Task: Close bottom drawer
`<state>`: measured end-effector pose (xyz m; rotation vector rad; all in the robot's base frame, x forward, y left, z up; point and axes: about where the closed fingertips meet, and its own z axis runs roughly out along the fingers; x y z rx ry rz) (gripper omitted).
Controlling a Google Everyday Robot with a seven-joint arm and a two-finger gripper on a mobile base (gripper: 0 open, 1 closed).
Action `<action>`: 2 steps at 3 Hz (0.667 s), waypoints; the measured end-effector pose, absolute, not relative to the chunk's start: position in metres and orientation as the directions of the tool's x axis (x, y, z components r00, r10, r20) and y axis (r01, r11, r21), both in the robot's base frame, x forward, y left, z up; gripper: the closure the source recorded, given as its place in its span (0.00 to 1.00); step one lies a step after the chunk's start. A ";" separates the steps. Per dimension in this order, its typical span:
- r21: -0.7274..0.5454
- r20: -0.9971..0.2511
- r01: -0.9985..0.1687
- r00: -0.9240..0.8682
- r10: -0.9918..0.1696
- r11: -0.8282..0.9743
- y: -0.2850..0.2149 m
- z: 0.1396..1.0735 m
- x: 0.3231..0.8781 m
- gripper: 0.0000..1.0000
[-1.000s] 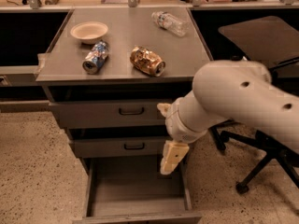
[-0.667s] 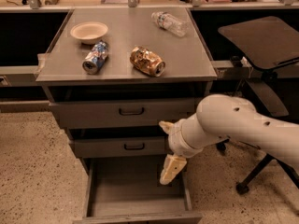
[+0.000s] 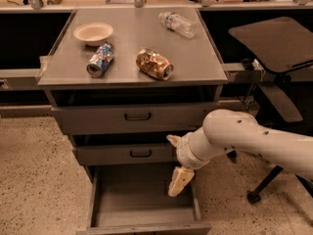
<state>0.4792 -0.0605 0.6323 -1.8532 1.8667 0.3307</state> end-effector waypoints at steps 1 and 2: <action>-0.112 -0.465 -0.989 -0.035 -0.885 0.098 -0.078 0.596 0.487 0.00; -0.008 -0.413 -0.990 -0.127 -0.902 0.143 -0.120 0.504 0.465 0.00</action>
Offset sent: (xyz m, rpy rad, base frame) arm -0.0512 -0.1169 -0.2512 -0.1464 0.3179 -0.1526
